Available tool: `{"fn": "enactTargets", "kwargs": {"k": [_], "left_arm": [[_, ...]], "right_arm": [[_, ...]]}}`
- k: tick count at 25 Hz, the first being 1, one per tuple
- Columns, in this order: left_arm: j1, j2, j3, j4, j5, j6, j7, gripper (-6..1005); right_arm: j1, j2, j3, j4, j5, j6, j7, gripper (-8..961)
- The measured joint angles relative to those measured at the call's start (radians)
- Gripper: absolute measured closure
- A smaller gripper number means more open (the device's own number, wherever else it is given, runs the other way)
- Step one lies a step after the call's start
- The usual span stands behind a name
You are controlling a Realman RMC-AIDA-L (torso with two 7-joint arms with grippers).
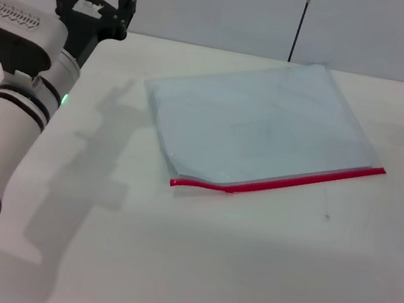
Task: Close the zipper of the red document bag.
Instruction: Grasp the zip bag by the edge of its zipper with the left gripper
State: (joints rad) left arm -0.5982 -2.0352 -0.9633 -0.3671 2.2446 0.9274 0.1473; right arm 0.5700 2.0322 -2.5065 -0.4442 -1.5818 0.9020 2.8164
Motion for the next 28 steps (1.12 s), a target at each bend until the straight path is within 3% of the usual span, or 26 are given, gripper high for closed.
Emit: {"fn": "enactTargets", "kwargs": {"k": [17,24,28], "left_arm": [[-0.014,0.002,0.035,-0.008,0.006,-0.031,0.008,492],[-0.033,0.022,0.045,-0.141,0.121,-0.284,0.008,487],[-0.027,0.055,0.042,-0.278,0.213,-0.464,0.008,484]], "right_arm": [[0.015,-0.001,0.003,0.025,0.025,-0.039,0.0,486],[0.013,-0.002,0.003,0.039,0.026,-0.068,0.0,486],[0.013,-0.002,0.003,0.049,0.026,-0.07,0.0,486]]}}
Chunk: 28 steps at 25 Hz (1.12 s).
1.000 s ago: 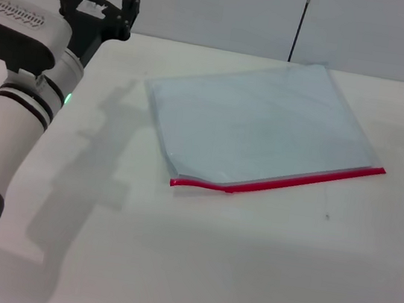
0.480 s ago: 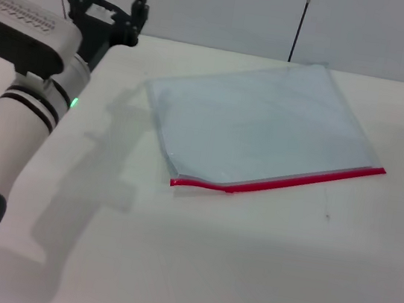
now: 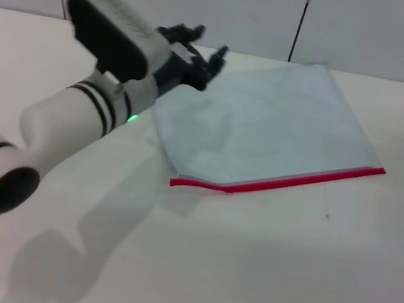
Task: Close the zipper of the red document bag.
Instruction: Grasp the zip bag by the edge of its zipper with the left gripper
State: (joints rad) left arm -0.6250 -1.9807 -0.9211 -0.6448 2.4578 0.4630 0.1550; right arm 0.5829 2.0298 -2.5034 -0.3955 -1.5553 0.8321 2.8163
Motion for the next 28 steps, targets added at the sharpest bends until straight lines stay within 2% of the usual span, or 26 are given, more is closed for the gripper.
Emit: {"fn": "enactTargets", "kwargs": {"k": [2,3,6,10,12,15,17,20,28], "left_arm": [[0.012,0.027,-0.006,-0.111,0.042,-0.127,0.007,483],[0.012,0.027,-0.006,-0.111,0.042,-0.127,0.007,482],[0.04,0.053,-0.028,-0.238,0.061,-0.272,0.048,480],[0.083,0.059,-0.091,-0.401,0.086,-0.517,0.153,477],[0.103,0.049,-0.14,-0.479,0.101,-0.655,0.221,476],[0.123,0.018,-0.218,-0.57,0.125,-0.852,0.326,474],[0.127,-0.013,-0.278,-0.625,0.154,-0.996,0.389,473],[0.127,-0.042,-0.329,-0.675,0.193,-1.134,0.43,470],[0.076,-0.046,-0.348,-0.783,0.246,-1.419,0.454,465]], "right_arm": [[0.0,0.0,0.0,0.001,0.0,-0.001,0.0,485],[0.0,0.0,0.0,0.001,0.0,-0.001,0.0,485],[0.0,0.0,0.0,0.003,0.0,-0.005,0.0,485],[0.001,0.0,0.003,0.003,0.0,-0.016,0.0,485],[0.001,0.0,0.007,0.003,0.0,-0.017,0.0,485],[0.004,0.0,0.011,0.003,0.0,-0.023,0.0,485],[0.008,0.0,0.012,0.008,0.0,-0.027,0.0,485],[0.011,0.0,0.012,0.011,0.0,-0.027,0.0,485],[0.017,-0.001,0.017,0.012,0.0,-0.047,0.0,485]]}}
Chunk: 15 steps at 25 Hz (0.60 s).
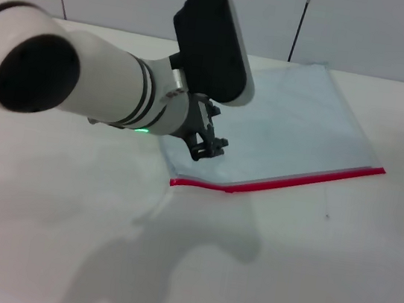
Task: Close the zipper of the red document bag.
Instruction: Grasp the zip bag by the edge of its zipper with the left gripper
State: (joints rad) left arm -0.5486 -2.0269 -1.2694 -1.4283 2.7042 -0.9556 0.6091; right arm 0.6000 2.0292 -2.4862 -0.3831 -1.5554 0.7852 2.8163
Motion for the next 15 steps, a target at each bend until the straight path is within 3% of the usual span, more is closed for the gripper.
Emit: {"fn": "enactTargets", "kwargs": {"k": [4,15], "left_arm": [[-0.04,-0.002,0.012,-0.014,0.022,-0.115,0.002,462],[-0.099,-0.005,0.086,-0.014,0.036,-0.256,-0.011,454]], "right_arm": [[0.005,-0.001,0.005,0.001,0.0,-0.008,0.0,485],[0.007,-0.001,0.006,0.003,0.0,-0.008,0.0,485]]}}
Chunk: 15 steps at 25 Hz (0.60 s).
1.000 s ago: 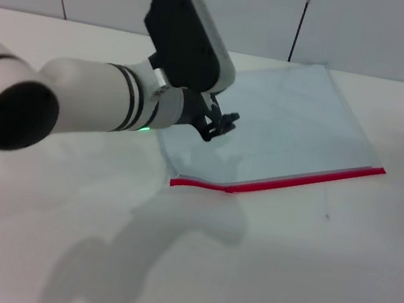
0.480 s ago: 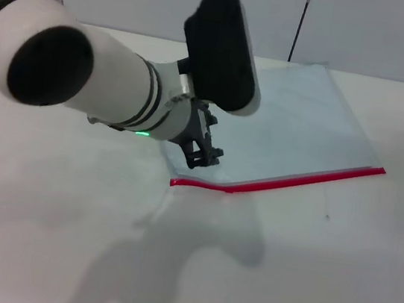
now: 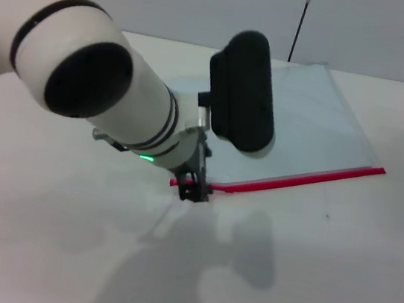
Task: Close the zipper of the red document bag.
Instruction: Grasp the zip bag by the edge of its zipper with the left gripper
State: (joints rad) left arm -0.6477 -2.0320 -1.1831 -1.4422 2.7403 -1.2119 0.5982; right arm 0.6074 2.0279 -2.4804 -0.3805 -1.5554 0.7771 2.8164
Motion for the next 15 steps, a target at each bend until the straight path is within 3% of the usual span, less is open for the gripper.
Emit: {"fn": "enactTargets", "kwargs": {"k": [7,15], "left_arm": [[-0.024,-0.001,0.078,0.055,0.116,-0.024,-0.063,426],[-0.028,-0.001,0.096,0.072,0.128,0.015,-0.069,427]], "right_arm": [[0.002,0.0,0.0,0.0,0.0,0.0,0.0,486],[0.003,0.0,0.0,0.0,0.0,0.001,0.0,486]]}}
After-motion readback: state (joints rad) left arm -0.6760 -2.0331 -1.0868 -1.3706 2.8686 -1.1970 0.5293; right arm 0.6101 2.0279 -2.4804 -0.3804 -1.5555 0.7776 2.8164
